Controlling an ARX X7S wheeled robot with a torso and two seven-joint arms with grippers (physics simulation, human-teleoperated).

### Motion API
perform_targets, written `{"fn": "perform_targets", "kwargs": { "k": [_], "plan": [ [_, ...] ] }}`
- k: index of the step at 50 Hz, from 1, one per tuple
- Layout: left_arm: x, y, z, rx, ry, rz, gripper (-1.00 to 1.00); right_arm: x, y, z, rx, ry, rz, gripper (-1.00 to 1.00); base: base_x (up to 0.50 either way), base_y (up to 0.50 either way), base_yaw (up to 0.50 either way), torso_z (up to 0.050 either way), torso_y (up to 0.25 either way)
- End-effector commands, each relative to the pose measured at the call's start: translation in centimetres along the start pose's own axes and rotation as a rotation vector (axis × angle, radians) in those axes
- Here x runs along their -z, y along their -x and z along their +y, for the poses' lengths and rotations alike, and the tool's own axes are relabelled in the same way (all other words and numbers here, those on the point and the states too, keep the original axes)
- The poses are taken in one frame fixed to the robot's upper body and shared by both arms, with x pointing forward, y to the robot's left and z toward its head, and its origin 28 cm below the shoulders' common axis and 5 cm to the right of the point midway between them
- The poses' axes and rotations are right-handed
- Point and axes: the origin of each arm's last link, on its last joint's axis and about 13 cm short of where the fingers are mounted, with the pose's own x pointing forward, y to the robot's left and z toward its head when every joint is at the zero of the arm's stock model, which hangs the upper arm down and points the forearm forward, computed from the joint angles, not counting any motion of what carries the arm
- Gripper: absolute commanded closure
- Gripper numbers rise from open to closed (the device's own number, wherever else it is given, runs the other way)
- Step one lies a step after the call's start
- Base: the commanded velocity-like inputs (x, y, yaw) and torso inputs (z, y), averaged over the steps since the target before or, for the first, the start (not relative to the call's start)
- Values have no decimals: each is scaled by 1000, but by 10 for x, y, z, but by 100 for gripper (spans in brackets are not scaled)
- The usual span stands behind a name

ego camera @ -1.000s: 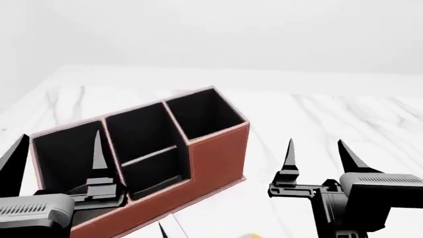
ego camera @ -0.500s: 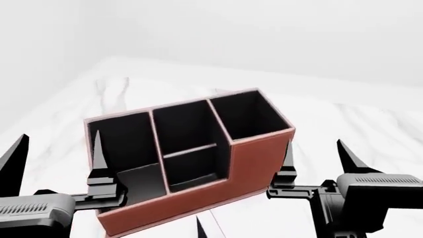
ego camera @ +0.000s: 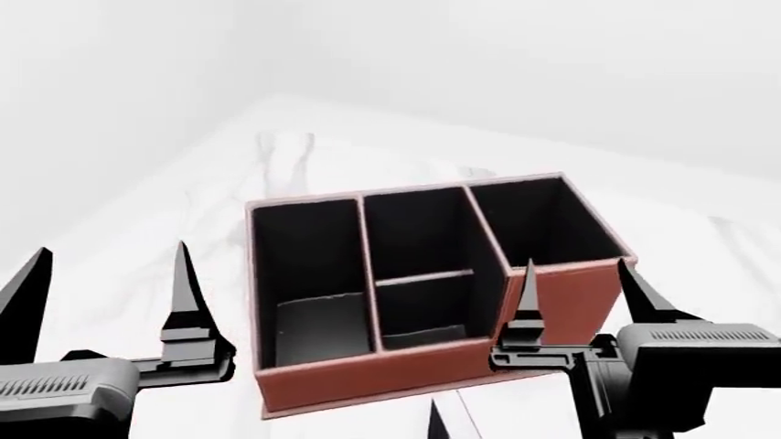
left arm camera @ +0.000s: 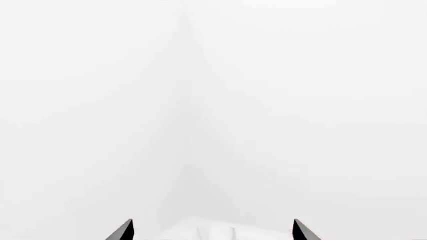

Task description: Pick up the book and place it in the right compartment of the caddy.

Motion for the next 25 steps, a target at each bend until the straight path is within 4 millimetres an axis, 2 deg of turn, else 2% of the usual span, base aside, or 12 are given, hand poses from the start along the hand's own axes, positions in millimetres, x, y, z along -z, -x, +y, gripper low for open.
{"fn": "perform_targets", "kwargs": {
  "k": [1, 25],
  "plan": [
    [0, 0, 0, 0, 0, -1, -100, 0, 0, 0, -2, 2, 1, -100, 0, 0, 500, 0, 0],
    [0, 0, 0, 0, 0, -2, -100, 1, 0, 1, -13, -4, 1, -100, 0, 0, 500, 0, 0]
  ]
}}
